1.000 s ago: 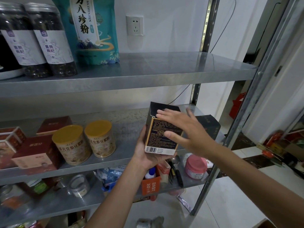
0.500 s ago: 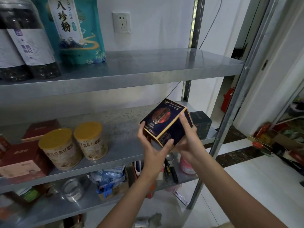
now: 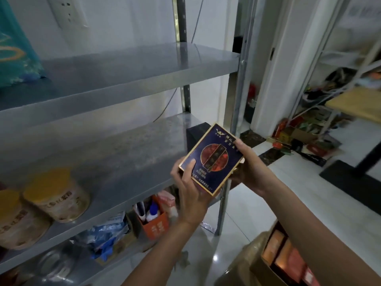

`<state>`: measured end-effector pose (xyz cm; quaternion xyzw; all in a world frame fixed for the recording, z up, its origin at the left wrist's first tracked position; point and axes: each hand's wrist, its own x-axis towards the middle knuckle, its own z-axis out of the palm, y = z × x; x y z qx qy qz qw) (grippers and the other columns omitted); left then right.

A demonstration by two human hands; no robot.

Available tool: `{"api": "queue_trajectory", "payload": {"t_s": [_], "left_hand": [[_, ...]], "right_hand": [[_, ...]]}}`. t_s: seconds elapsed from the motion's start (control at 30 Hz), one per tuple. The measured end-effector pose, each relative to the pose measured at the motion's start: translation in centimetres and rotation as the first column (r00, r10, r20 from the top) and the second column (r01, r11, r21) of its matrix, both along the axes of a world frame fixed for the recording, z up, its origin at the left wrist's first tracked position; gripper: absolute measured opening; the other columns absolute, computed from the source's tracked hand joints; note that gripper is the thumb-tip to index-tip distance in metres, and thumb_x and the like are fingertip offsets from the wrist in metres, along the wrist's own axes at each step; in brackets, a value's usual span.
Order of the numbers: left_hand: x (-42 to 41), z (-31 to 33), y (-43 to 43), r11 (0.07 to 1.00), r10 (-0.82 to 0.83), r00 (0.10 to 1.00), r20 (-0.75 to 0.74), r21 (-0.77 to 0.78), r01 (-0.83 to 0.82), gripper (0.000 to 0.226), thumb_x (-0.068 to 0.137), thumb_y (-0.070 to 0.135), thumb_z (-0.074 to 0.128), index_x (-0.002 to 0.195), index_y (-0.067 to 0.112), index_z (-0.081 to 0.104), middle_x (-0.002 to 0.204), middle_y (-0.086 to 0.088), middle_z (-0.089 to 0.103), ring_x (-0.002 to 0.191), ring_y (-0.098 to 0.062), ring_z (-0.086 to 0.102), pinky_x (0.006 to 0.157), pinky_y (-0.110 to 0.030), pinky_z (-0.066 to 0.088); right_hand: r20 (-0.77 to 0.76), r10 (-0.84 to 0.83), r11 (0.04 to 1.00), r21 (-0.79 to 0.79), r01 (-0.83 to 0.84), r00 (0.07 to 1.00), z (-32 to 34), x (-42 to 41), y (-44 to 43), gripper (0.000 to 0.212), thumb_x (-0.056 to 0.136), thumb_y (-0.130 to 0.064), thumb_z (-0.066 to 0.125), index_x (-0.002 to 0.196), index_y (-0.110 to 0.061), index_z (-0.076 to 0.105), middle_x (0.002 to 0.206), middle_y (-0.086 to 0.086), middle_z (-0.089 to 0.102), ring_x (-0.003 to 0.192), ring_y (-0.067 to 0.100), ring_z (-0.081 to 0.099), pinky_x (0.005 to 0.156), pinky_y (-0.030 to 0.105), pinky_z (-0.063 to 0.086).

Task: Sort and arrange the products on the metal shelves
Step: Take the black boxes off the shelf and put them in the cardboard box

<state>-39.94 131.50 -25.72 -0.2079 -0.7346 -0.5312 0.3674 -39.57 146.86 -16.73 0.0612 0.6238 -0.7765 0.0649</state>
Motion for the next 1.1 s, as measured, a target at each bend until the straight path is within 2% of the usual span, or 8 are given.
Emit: {"api": "queue_trajectory", "payload": {"t_s": [0.1,0.2,0.3,0.47,0.77,0.9,1.0,1.1], "left_hand": [[-0.2,0.7,2.5,0.998,-0.063,0.994,-0.085,-0.003,0.063,0.081,0.079,0.036,0.077,0.14,0.036,0.023,0.142,-0.006,0.017,0.126,-0.033,0.041,0.093,-0.015,0.048],[-0.5,1.1,5.0,0.994,-0.043,0.995,-0.094,-0.107,0.033,0.079,0.075,0.035,0.075,0.134,0.034,0.023,0.141,-0.013,0.023,0.129,-0.029,0.037,0.095,-0.024,0.051],[0.0,2.8,7.6,0.994,-0.016,0.998,0.055,-0.107,0.022,0.074,0.073,0.036,0.072,0.128,0.049,0.024,0.141,-0.017,0.032,0.131,-0.029,0.04,0.096,-0.044,0.052],[0.3,2.1,11.0,0.971,-0.236,0.969,-0.077,-0.059,0.232,0.092,0.07,0.011,0.087,0.134,0.024,0.021,0.137,-0.013,0.02,0.132,-0.019,0.031,0.086,-0.036,0.058],[0.6,0.3,15.0,0.952,-0.301,0.948,-0.107,-0.091,0.292,0.094,0.071,0.024,0.088,0.137,0.027,0.022,0.141,-0.012,0.019,0.132,-0.032,0.033,0.084,-0.049,0.056],[1.3,-0.7,16.2,0.889,-0.434,0.901,0.007,-0.156,0.43,0.095,0.074,0.041,0.082,0.141,0.027,0.016,0.142,-0.009,0.017,0.14,-0.015,0.022,0.097,-0.025,0.051],[1.6,-0.8,16.0,0.753,-0.593,0.731,0.339,-0.089,0.652,0.095,0.071,0.076,0.06,0.145,0.035,0.019,0.141,0.004,0.023,0.135,0.003,0.025,0.1,-0.01,0.039],[1.0,-1.1,15.8,0.592,-0.676,0.313,0.667,0.239,0.77,0.095,0.068,0.083,0.058,0.145,0.037,0.028,0.142,0.001,0.039,0.135,-0.011,0.04,0.108,-0.036,0.042]], "right_hand": [[-0.008,0.031,0.98,0.196,-0.029,0.999,0.8,0.7,3.4,0.118,0.049,-0.088,0.063,0.145,-0.023,0.039,0.138,0.011,0.056,0.127,0.03,0.053,0.103,0.056,0.044],[-0.093,-0.112,0.946,0.293,0.135,0.989,1.8,1.2,6.6,0.128,0.054,-0.085,0.059,0.156,-0.027,0.008,0.157,-0.005,0.03,0.139,0.017,0.037,0.115,0.048,0.03],[-0.176,-0.095,0.909,0.387,0.158,0.98,2.4,2.4,9.4,0.083,0.072,-0.066,0.06,0.145,-0.03,0.042,0.137,-0.012,0.057,0.122,0.006,0.056,0.104,0.031,0.042],[-0.188,-0.143,0.904,0.375,0.206,0.972,3.0,4.3,12.3,0.037,0.081,-0.056,0.064,0.111,-0.034,0.065,0.104,-0.005,0.074,0.095,0.01,0.071,0.082,0.023,0.047],[-0.064,-0.171,0.924,0.337,0.182,0.983,0.8,6.2,16.2,0.051,0.069,-0.074,0.057,0.108,-0.042,0.059,0.104,-0.015,0.073,0.103,0.009,0.067,0.088,0.035,0.05],[-0.012,-0.223,0.958,0.183,0.221,0.975,-1.8,7.3,17.9,0.062,0.072,-0.055,0.073,0.123,-0.026,0.053,0.108,0.004,0.073,0.1,0.022,0.071,0.073,0.033,0.059],[0.028,-0.361,0.925,0.139,0.354,0.932,-4.8,8.7,18.9,0.067,0.073,-0.052,0.078,0.124,-0.016,0.055,0.104,0.011,0.074,0.095,0.028,0.072,0.07,0.036,0.059],[0.041,-0.446,0.879,0.209,0.429,0.894,-7.7,10.7,19.9,0.069,0.062,-0.05,0.08,0.119,-0.018,0.059,0.108,0.012,0.071,0.089,0.022,0.073,0.066,0.032,0.059]]}}
